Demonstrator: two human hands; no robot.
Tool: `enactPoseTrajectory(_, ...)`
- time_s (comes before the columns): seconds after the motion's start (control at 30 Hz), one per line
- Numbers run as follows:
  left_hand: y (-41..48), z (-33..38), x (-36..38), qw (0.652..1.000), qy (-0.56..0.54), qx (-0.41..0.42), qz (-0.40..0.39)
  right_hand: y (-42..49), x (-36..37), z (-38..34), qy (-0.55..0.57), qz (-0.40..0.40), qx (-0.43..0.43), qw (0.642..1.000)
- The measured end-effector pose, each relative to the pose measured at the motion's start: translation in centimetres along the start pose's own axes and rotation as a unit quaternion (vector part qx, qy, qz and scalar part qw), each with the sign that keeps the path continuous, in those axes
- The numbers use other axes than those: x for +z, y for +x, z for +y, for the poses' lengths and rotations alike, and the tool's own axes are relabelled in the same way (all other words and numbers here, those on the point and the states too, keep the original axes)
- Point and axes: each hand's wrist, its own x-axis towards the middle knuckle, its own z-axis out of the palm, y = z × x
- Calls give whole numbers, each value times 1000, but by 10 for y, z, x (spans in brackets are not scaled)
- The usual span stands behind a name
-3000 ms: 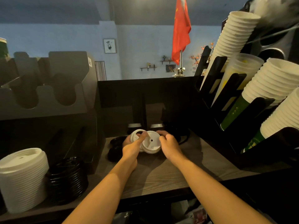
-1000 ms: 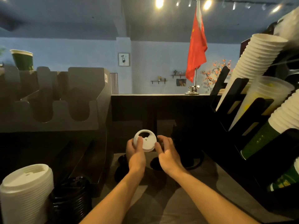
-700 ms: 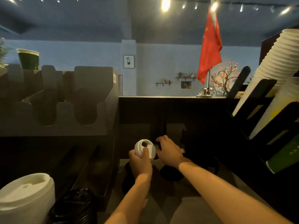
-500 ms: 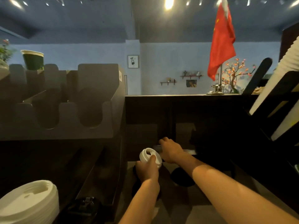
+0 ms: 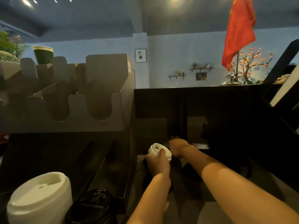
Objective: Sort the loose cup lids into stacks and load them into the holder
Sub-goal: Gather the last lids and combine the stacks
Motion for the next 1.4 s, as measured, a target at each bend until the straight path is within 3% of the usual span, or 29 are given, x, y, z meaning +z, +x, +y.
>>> enactPoseTrajectory(0.63,-33,18,-18,991,124,-8,-51,-126,-14,1,55,3,-25,998)
enactPoseTrajectory(0.9,-43,14,-16,992,26,-67,-108,-177,-8,23,135,96,83,983)
enactPoseTrajectory(1.03,-42,8,-16,990,25,-54,-129,-185,11,30,169,150,142,964)
enactPoseTrajectory(1.2,-35,2,-14,986,43,-46,-157,-189,29,34,194,311,124,922)
enactPoseTrajectory(1.4,-31,1,-11,986,23,-42,-160,-199,28,37,221,377,93,895)
